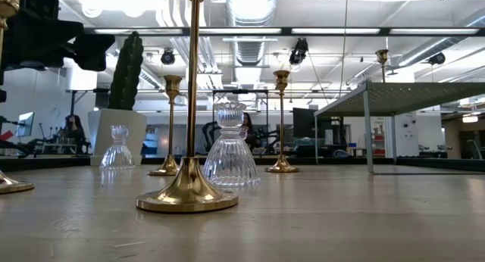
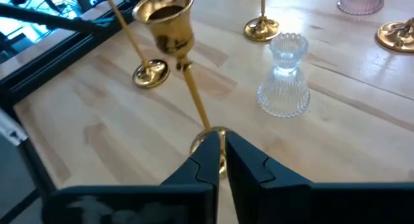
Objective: Pick & Place candle stick holders
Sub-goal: Put the gold candle holder on the shelf
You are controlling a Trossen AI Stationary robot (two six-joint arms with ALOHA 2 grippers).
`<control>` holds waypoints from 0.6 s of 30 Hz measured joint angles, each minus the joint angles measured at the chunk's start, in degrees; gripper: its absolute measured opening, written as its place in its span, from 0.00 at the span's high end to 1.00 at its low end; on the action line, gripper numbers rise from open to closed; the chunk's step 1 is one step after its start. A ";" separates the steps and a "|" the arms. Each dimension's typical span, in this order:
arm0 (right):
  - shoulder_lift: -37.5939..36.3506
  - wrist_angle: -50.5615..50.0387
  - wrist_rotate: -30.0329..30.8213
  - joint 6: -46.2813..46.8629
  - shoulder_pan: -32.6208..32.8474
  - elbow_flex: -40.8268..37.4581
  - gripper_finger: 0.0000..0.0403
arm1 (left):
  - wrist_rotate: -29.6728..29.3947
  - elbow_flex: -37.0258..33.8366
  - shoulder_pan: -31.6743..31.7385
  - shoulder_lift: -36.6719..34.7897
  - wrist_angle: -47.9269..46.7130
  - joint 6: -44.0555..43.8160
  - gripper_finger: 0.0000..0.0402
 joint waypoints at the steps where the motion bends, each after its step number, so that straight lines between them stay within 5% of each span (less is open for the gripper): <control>1: 0.00 0.36 -0.11 -0.72 -0.41 0.00 0.91 | 0.00 0.00 -0.01 0.01 -0.01 0.00 0.32; 18: 0.00 9.38 -7.33 -13.32 -5.98 -1.53 0.48 | 0.00 0.00 -0.01 0.01 -0.02 0.00 0.32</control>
